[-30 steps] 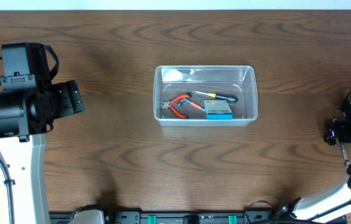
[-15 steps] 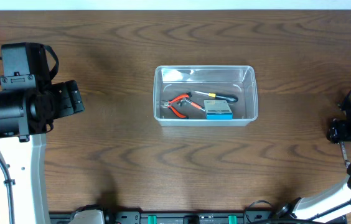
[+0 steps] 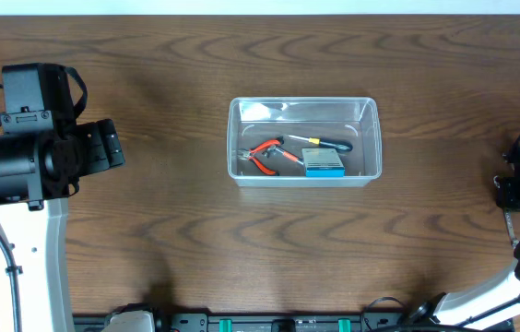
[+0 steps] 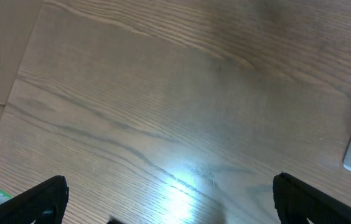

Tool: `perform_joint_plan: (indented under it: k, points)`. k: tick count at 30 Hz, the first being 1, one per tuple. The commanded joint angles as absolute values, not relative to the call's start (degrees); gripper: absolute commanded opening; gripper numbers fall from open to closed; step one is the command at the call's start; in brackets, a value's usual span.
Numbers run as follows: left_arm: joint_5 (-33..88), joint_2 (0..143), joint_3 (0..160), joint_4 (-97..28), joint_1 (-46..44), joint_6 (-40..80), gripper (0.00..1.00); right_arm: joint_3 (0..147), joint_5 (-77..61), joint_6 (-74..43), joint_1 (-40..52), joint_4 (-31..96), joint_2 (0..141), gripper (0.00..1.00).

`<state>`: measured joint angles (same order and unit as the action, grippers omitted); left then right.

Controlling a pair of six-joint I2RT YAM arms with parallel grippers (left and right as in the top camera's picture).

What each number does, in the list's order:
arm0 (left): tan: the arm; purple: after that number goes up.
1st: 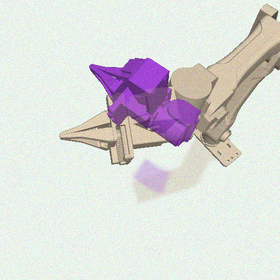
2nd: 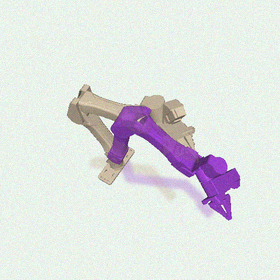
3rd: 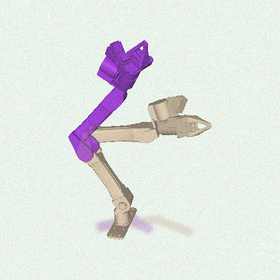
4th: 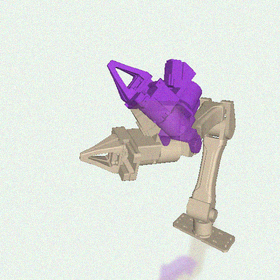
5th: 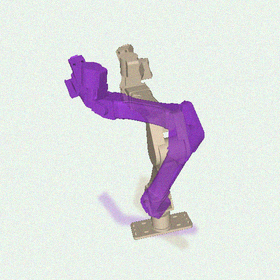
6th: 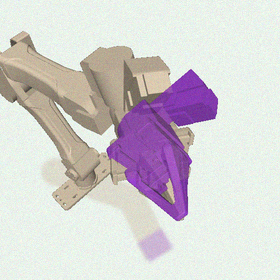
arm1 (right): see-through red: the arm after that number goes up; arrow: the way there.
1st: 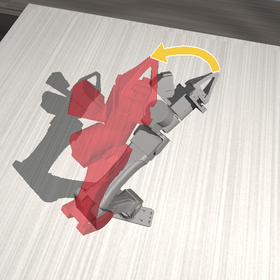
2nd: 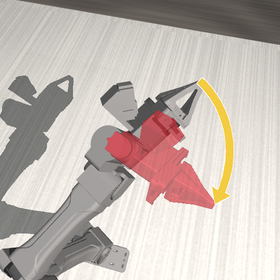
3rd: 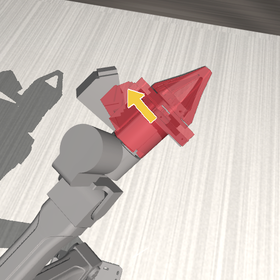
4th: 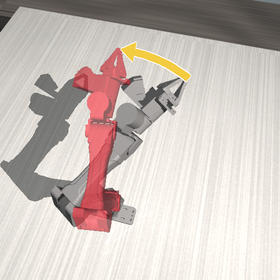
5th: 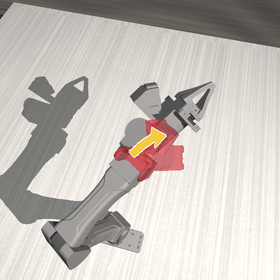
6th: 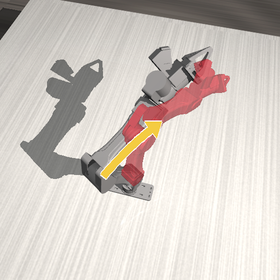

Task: Pack container
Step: 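Lift the wrench and carry it left over the container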

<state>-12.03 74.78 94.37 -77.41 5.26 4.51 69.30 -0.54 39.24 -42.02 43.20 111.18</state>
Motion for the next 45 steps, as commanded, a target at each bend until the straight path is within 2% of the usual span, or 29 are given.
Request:
perform_joint_plan:
  k: [1, 5, 12, 17, 24, 30, 37, 45]
  points:
    - [-12.49, 74.85, 94.67, -77.47, 5.56, 5.04, 0.98, 69.28, -0.25, 38.24, -41.56, 43.16, 112.62, 0.26]
    - [-12.49, 74.87, 94.67, -77.47, 5.56, 5.04, 0.98, 69.3, -0.25, 38.17, -41.56, 43.24, 112.62, 0.24]
    - [-12.49, 74.87, 94.67, -77.47, 5.56, 5.04, 0.98, 71.09, -0.27, 38.17, -41.54, 43.97, 112.62, 0.05]
    - [-12.49, 74.85, 94.67, -77.47, 5.56, 5.04, 0.98, 74.43, -0.3, 38.15, -41.32, 45.78, 112.62, 0.02]
    - [-12.49, 74.85, 94.67, -77.47, 5.56, 5.04, 0.98, 82.83, -0.3, 37.3, -37.43, 49.23, 112.62, 0.02]
    - [-12.49, 74.85, 94.67, -77.47, 5.54, 5.04, 0.98, 93.78, -1.56, 37.32, -29.5, 53.87, 112.6, 0.02]
    - [-12.49, 74.85, 94.67, -77.47, 5.56, 5.04, 0.98, 108.16, -1.56, 40.77, -14.66, 59.86, 112.6, 0.02]
    - [-12.49, 74.85, 94.67, -77.47, 5.56, 5.04, 0.98, 113.73, -1.54, 44.45, 2.74, 60.27, 112.62, 0.01]
